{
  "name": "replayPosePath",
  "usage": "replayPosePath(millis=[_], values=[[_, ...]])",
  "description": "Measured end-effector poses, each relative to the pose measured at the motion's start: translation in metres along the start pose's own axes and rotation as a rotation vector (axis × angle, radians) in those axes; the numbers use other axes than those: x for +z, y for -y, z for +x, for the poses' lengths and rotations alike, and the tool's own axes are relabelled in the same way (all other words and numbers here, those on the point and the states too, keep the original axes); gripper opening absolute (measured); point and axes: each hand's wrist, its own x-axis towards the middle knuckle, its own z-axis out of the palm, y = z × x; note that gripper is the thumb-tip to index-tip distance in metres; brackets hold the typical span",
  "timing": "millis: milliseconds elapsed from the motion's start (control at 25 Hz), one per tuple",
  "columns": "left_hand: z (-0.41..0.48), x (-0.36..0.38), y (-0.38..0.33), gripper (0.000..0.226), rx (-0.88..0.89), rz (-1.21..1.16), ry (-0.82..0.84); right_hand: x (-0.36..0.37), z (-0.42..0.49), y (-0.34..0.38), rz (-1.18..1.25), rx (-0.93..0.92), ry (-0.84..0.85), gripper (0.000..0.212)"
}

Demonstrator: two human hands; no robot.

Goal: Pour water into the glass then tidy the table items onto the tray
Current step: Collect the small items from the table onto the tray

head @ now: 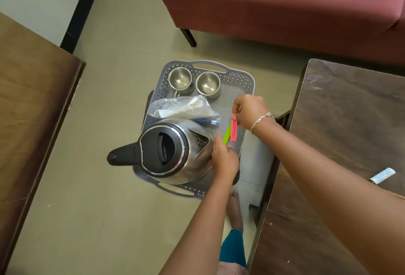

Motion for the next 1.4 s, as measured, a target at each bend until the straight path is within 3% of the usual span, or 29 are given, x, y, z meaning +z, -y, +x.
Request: replayPosePath(millis=[120, 280, 480, 720, 880, 1000, 1080, 1200, 1400], values=[[0.012, 0.003, 0.001, 0.050, -0.054, 0.007, 0.059, 0.010, 0.004, 0.010, -0.194, 0.044, 0.077, 0.012], [0.020, 0.003, 0.002, 0.046, -0.078, 0.035, 0.110, 0.018, 0.002, 0.026, -0.291, 0.042, 0.073, 0.025], [0.021, 0.004, 0.004, 0.047, -0.080, 0.076, 0.112, 0.022, 0.000, 0.025, -0.382, 0.031, 0.121, 0.028], [0.014, 0.001, 0.000, 0.047, -0.070, 0.087, 0.124, 0.028, -0.001, 0.015, -0.545, -0.144, 0.134, 0.029], [0.010, 0.003, 0.001, 0.029, -0.060, 0.119, 0.122, 0.034, -0.010, 0.001, -0.713, -0.288, 0.083, 0.027], [0.009, 0.004, 0.006, 0.024, -0.054, 0.151, 0.109, 0.022, -0.017, -0.007, -0.563, -0.370, -0.038, 0.023], [0.007, 0.004, 0.005, 0.029, -0.030, 0.145, 0.094, 0.006, -0.026, -0.019, -0.428, -0.437, -0.263, 0.020], [-0.015, 0.005, -0.010, 0.046, 0.049, 0.169, 0.010, -0.019, -0.055, -0.054, -0.338, -0.360, -0.503, 0.036], [-0.075, 0.040, -0.041, 0.049, 0.556, 0.306, -0.210, -0.051, -0.126, -0.099, -0.186, -0.139, -0.664, 0.061]])
